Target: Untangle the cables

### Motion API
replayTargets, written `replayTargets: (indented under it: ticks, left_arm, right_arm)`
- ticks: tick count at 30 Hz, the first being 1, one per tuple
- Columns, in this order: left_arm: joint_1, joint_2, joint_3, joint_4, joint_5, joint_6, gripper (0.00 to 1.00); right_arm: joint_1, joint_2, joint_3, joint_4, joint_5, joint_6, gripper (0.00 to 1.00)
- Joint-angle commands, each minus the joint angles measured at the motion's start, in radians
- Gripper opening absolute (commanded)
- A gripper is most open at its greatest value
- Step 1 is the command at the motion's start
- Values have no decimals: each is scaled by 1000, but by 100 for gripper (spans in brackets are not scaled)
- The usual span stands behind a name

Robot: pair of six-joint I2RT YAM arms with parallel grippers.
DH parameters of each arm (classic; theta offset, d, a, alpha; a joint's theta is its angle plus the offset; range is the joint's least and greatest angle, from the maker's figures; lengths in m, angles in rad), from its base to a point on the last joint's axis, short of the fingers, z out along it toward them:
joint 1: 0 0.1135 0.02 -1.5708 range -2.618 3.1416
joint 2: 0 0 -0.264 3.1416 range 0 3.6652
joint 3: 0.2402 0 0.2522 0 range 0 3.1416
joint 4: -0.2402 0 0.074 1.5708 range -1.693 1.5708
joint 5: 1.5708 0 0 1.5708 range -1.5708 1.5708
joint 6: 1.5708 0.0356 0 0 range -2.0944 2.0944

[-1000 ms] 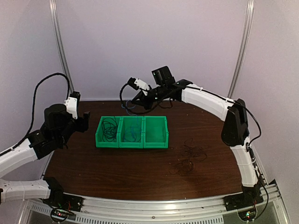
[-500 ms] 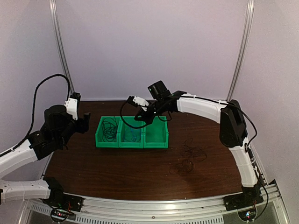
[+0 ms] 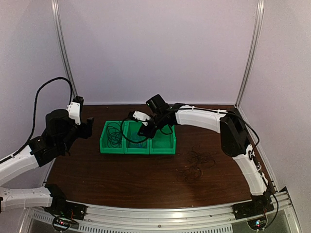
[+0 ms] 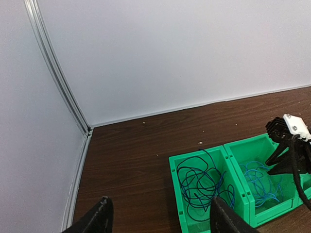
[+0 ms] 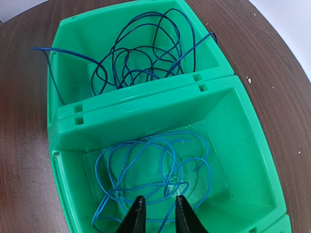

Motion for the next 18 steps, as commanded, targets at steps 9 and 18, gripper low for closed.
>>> replayTargets:
  ticks: [9,18]
  left_arm:
    - [8,8,-8,50,60,6,69]
    - [8,41,-5,70,202,38,68]
  right_arm:
    - [-34,-358,-167,-139,66,-25,33]
    - [-225,-692,-631,-105,68,-84,32]
